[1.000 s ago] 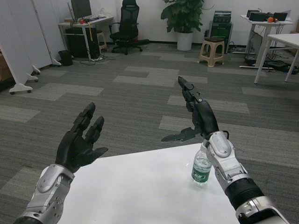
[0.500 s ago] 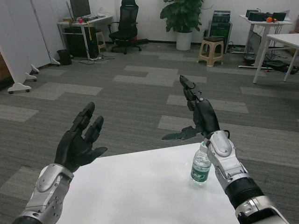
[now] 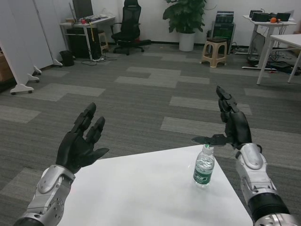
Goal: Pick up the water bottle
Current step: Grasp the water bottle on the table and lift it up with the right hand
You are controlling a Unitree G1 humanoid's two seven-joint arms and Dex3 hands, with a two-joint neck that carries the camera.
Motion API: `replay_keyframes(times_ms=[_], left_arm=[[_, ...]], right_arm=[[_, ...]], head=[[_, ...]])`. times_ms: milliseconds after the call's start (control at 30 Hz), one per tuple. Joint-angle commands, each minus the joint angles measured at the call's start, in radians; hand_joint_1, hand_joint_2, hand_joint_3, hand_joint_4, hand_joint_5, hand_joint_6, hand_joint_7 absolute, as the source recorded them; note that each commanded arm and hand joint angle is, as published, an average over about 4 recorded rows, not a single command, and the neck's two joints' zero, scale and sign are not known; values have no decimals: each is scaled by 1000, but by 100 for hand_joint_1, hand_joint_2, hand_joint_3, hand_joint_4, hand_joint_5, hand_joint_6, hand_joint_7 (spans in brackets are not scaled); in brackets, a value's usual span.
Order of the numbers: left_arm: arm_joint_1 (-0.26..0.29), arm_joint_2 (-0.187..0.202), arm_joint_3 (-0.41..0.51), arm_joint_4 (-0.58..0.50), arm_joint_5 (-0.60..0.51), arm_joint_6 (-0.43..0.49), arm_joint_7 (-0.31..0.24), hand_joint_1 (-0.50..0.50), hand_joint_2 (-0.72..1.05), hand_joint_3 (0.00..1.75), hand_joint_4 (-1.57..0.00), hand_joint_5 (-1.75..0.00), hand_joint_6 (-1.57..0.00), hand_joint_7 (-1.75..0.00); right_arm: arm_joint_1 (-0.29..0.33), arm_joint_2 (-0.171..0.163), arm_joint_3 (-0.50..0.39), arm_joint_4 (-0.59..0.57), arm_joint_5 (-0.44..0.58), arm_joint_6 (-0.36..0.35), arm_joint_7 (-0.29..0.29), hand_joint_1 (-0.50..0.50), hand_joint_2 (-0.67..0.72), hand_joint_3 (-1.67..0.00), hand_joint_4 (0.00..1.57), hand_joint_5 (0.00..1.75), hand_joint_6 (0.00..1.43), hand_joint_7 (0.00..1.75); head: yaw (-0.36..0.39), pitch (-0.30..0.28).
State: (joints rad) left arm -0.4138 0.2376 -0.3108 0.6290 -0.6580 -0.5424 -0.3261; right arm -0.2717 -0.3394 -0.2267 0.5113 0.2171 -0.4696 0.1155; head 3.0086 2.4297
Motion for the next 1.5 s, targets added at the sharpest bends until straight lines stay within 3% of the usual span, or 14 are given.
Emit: replay_keyframes(times_ms=[33,267,667,967,1500], left_arm=[[-7,-3,11,6,1,2,1,-32,60,9,0,0,0,0],[-16,-3,10,15,-2,2,1,-32,60,9,0,0,0,0],[-13,-5,9,14,1,2,1,-32,60,9,0,0,0,0],[-12,-6,4,14,1,2,1,-32,60,9,0,0,0,0],[7,-9,-9,-2,2,-1,1,-32,60,9,0,0,0,0]], right_arm=[[21,-23,-33,32,4,13,47,-28,-29,-24,0,0,0,7],[32,-38,-40,186,-2,14,158,-25,-29,-32,0,0,0,7],[1,-23,-17,496,-11,7,173,-24,-29,-32,1,0,0,7],[-74,-6,15,664,-13,4,92,-17,-19,-24,0,2,0,7],[-200,10,112,863,-19,9,-66,-17,-10,-16,0,0,0,7]], head=[[1,-4],[-2,-8],[-3,-2],[-7,11],[-7,40]])
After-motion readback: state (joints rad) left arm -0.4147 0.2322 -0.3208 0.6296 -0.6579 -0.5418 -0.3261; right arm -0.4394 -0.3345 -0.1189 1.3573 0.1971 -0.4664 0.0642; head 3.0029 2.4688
